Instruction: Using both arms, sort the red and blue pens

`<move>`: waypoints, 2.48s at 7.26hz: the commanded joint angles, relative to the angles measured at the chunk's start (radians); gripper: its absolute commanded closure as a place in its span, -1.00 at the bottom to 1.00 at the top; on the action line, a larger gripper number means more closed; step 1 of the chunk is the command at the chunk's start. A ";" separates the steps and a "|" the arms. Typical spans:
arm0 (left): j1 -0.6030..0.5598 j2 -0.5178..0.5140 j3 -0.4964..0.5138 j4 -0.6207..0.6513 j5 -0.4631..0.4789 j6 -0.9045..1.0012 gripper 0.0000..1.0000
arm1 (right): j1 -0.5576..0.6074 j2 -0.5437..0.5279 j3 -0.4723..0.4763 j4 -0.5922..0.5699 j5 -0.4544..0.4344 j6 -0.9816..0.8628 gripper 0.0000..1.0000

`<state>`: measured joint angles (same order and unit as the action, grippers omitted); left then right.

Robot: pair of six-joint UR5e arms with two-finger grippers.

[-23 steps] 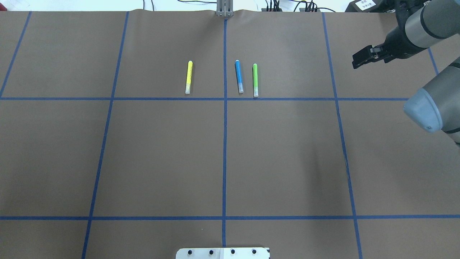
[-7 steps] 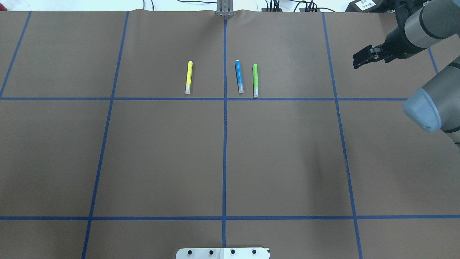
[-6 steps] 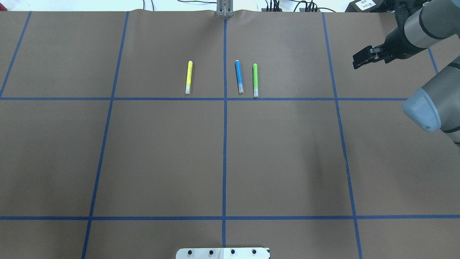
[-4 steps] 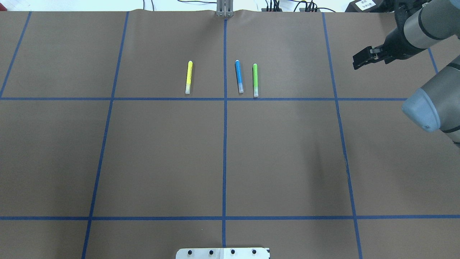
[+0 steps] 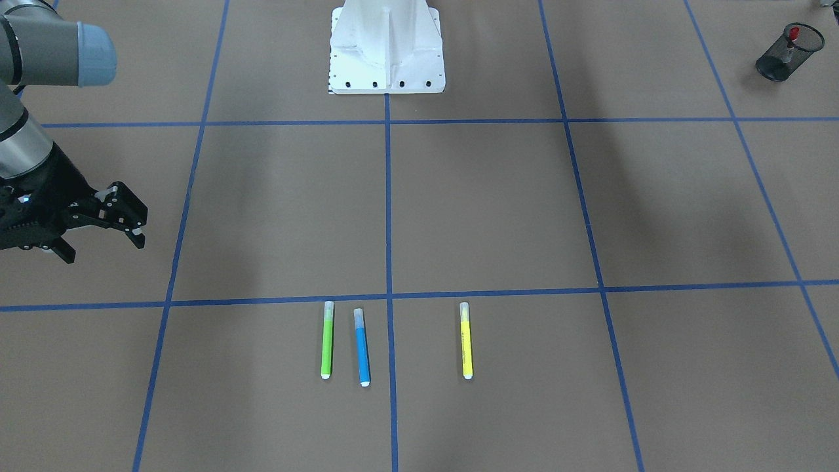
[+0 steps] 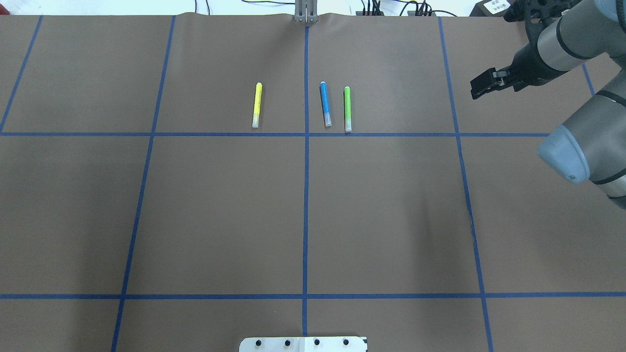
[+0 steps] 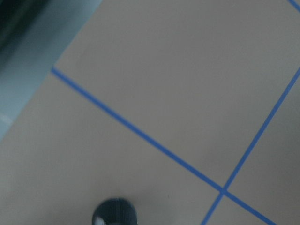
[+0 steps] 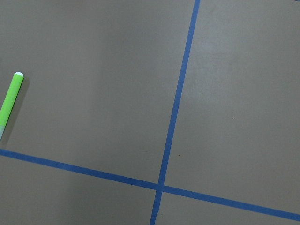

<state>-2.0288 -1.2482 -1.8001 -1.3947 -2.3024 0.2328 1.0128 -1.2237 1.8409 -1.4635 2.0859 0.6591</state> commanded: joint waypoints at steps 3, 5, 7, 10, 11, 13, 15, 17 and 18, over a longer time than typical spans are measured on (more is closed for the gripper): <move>0.110 -0.094 -0.001 -0.049 -0.012 -0.009 -1.00 | -0.147 0.211 -0.156 0.000 -0.071 0.244 -1.00; 0.110 -0.094 -0.001 -0.049 -0.023 -0.009 -1.00 | -0.196 0.365 -0.331 0.002 -0.127 0.293 -1.00; 0.110 -0.094 -0.002 -0.053 -0.023 -0.004 -1.00 | -0.250 0.501 -0.534 0.093 -0.176 0.374 -1.00; 0.113 -0.094 -0.002 -0.053 -0.023 -0.006 -1.00 | -0.324 0.627 -0.731 0.140 -0.246 0.413 -1.00; 0.114 -0.094 -0.002 -0.053 -0.023 -0.004 -1.00 | -0.336 0.628 -0.742 0.147 -0.251 0.413 -1.00; 0.114 -0.094 -0.002 -0.053 -0.023 -0.004 -1.00 | -0.339 0.668 -0.883 0.286 -0.256 0.419 -0.95; 0.114 -0.094 -0.002 -0.053 -0.023 -0.004 -1.00 | -0.355 0.661 -0.887 0.284 -0.291 0.433 -0.45; 0.114 -0.094 -0.002 -0.055 -0.025 -0.004 -1.00 | -0.358 0.655 -0.887 0.281 -0.291 0.432 0.16; 0.114 -0.094 -0.002 -0.055 -0.025 -0.004 -1.00 | -0.358 0.648 -0.887 0.281 -0.291 0.425 0.17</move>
<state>-1.9144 -1.3422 -1.8024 -1.4491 -2.3269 0.2286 0.6559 -0.5695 0.9548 -1.1827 1.7959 1.0897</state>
